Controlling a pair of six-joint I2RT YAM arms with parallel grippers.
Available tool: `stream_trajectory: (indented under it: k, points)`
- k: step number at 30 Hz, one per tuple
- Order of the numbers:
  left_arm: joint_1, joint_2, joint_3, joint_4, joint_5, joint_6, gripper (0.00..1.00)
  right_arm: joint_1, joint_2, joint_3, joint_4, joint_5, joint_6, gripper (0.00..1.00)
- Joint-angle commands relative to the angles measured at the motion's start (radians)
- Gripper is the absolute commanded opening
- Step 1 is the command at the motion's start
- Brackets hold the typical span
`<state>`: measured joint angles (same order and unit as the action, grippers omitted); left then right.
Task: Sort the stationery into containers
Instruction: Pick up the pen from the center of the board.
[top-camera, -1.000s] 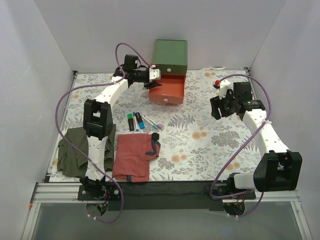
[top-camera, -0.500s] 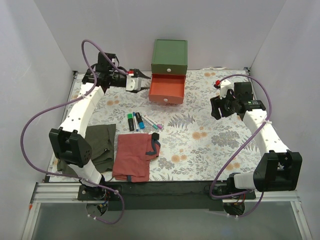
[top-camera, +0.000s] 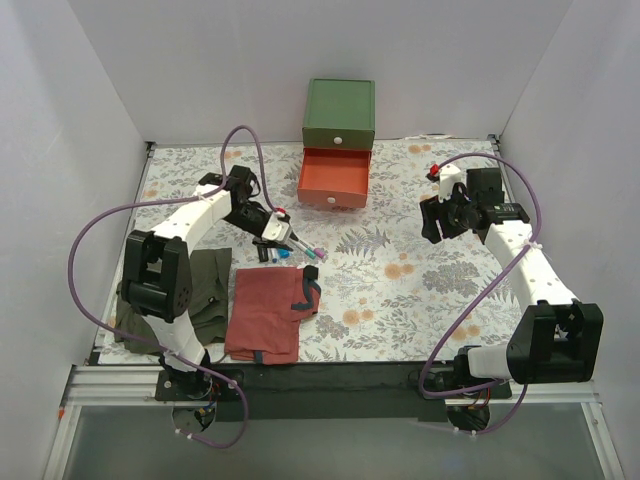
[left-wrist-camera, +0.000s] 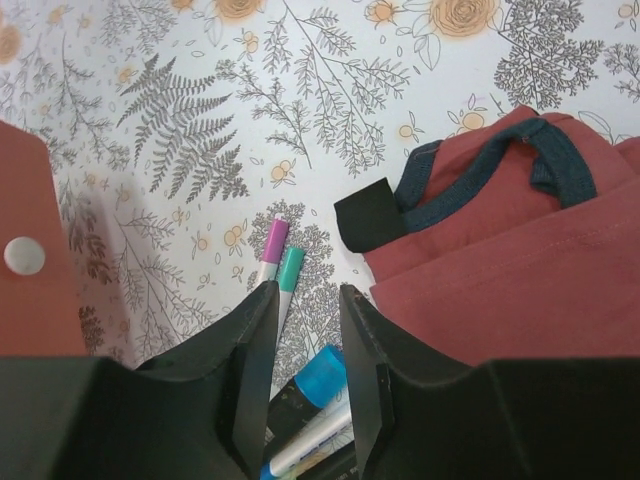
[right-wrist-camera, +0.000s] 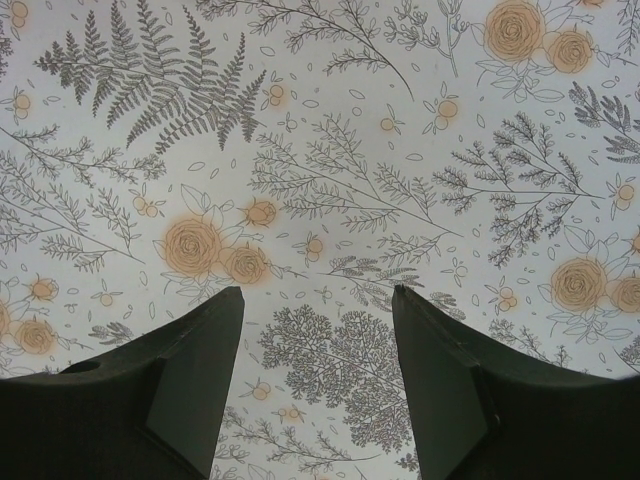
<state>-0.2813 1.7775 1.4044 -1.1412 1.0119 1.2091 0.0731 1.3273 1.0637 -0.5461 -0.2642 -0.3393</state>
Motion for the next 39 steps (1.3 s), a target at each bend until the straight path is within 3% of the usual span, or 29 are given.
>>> stream_trajectory:
  k: [1,12,28,39]
  points:
    - [-0.021,0.003,-0.041,0.057,-0.039,0.099,0.32,-0.004,-0.022,0.002,0.020,-0.007,0.006,0.70]
    - [-0.042,0.128,-0.038,0.224,-0.079,0.027,0.27,-0.006,0.012,0.007,0.018,-0.013,0.006,0.70]
    - [-0.047,0.270,0.034,0.313,-0.113,-0.019,0.27,-0.015,0.039,0.002,0.018,-0.024,0.005,0.70]
    - [-0.048,0.345,0.057,0.255,-0.186,0.105,0.25,-0.018,0.059,0.015,0.006,-0.023,0.005,0.70]
